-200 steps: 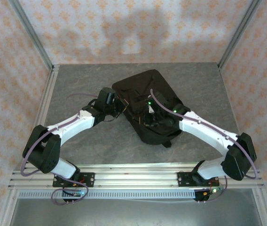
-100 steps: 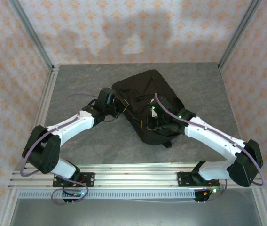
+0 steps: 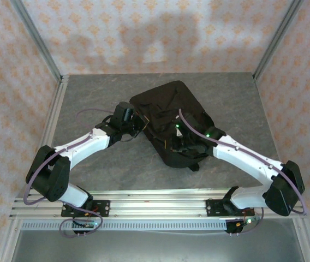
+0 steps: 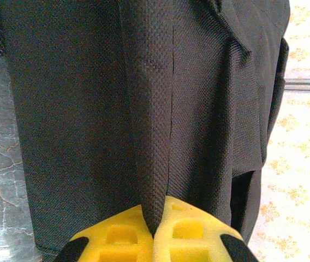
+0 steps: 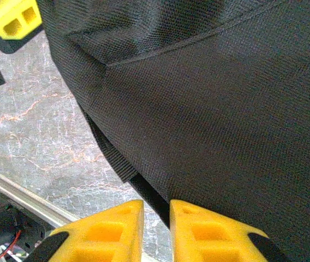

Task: Pack the student bag
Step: Zip the student bag at the center of the table.

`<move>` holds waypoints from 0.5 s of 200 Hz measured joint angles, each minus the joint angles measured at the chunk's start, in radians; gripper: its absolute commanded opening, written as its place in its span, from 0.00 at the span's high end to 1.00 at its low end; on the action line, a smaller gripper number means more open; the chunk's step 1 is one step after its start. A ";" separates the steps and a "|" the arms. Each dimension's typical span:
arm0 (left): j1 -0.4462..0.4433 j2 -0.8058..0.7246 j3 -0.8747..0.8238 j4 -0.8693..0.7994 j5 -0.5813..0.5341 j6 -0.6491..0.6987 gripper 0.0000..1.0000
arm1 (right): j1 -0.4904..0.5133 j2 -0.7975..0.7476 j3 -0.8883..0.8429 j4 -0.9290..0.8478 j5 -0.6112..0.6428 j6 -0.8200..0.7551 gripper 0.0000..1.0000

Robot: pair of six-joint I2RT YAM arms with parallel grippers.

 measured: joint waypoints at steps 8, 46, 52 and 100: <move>0.000 0.000 0.000 0.000 0.000 0.000 1.00 | -0.001 0.009 0.000 0.004 -0.001 0.005 0.74; 0.000 0.000 0.000 -0.002 0.000 0.000 1.00 | -0.001 0.038 0.000 0.052 -0.061 0.035 0.64; 0.000 0.000 0.000 -0.002 0.000 0.000 1.00 | -0.001 0.042 0.000 0.064 -0.074 0.042 0.62; 0.000 0.000 0.000 -0.002 0.000 0.000 1.00 | -0.017 0.116 0.005 0.137 -0.157 0.087 0.50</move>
